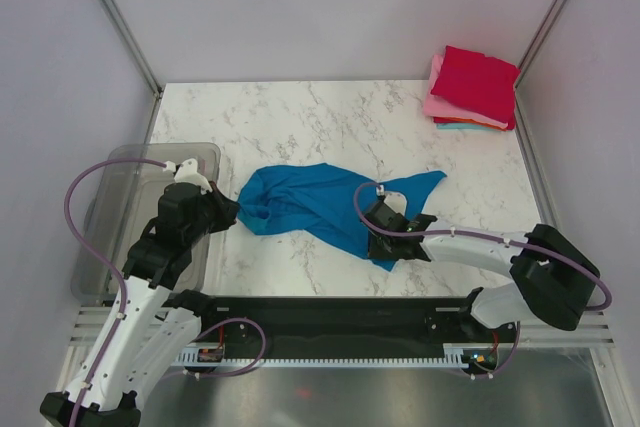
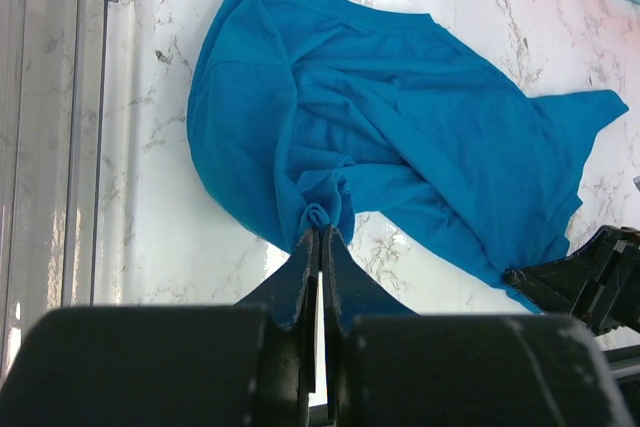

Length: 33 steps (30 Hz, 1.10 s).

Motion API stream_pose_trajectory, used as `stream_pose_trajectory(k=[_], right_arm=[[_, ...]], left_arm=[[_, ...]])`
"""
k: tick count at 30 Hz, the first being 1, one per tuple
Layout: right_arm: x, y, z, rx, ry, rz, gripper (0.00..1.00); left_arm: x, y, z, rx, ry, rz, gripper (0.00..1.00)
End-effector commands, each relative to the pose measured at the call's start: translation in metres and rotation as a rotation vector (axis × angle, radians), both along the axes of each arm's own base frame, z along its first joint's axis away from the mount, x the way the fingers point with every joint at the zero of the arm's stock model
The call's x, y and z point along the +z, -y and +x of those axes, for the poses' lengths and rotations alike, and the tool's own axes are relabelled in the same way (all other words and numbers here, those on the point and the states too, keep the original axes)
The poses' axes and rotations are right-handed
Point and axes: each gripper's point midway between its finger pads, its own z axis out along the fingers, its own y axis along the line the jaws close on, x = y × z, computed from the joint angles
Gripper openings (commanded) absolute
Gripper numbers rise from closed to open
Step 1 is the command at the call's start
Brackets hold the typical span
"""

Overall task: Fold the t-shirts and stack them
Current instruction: Flatten the tshirt out

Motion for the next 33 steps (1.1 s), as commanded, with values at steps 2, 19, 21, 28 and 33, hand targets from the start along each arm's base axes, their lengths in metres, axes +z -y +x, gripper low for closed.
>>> stream_pose_trajectory(k=[2,19,21,28,33], right_arm=[[0.015,-0.002,0.013,-0.025,0.054,-0.014,0.24],[0.237,0.022,0.053,0.021,0.42,-0.067,0.0],[0.265,0.025,0.055,0.029,0.47,-0.056,0.0],[0.402,0.099,0.041,-0.148,0.706,-0.039,0.0],[0.443,0.169,0.018,-0.333,0.832,-0.068,0.07]], left_arm=[[0.011,0.0,0.004,-0.026,0.058,0.021,0.04],[0.109,-0.003,0.007,-0.05,0.277,0.036,0.02],[0.131,-0.004,0.013,-0.049,0.313,0.06,0.02],[0.299,-0.016,0.005,-0.006,0.633,0.05,0.02],[0.346,-0.033,0.009,0.079,0.686,0.103,0.02]])
